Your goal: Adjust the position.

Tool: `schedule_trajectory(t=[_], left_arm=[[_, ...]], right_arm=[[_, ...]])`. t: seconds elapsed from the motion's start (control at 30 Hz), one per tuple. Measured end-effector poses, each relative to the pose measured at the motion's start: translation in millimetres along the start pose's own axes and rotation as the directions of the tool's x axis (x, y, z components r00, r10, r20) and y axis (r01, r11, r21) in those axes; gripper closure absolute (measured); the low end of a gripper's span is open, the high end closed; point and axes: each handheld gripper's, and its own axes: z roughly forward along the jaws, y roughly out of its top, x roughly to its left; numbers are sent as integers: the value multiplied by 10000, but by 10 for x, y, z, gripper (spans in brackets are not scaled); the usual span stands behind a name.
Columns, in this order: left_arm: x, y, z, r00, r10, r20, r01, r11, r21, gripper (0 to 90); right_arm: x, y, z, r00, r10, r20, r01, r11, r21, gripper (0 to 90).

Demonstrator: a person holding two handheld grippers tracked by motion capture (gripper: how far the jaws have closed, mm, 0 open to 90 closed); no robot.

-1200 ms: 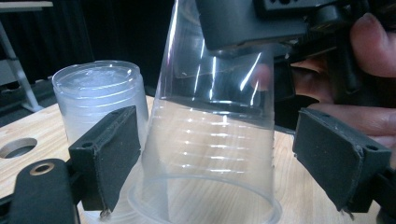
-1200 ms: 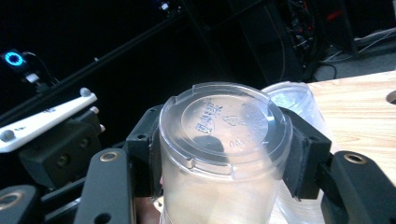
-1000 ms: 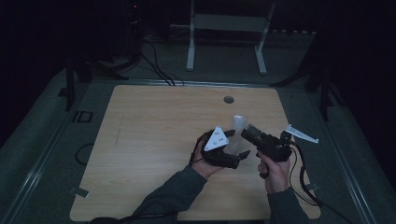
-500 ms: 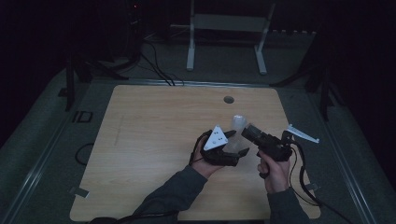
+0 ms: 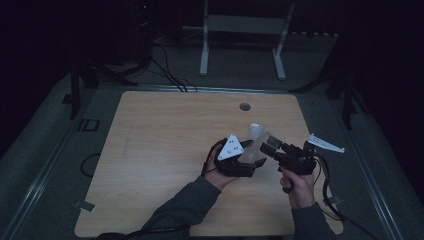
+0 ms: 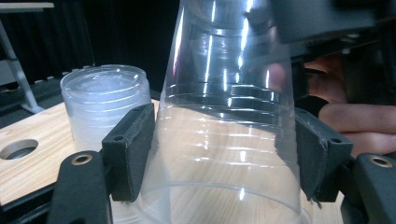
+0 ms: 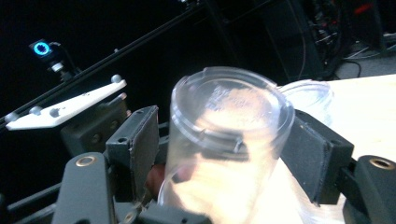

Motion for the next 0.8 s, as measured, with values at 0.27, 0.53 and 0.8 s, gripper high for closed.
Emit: schedule_trajectory(t=[0.27, 0.53, 0.8], left_arm=[[-10, 22, -35, 9994, 196, 274, -198, 9998, 68, 301], [55, 57, -118, 9997, 146, 204, -146, 9999, -7, 302], [108, 85, -165, 9993, 181, 330, -183, 9998, 30, 303]], right_arm=[[37, 0, -69, 9978, -652, -157, 657, 9972, 363, 294], [-39, -36, -169, 9963, -831, -242, 846, 9938, 721, 310], [-74, 19, -218, 9863, -1646, -54, 1636, 9756, 1464, 356]])
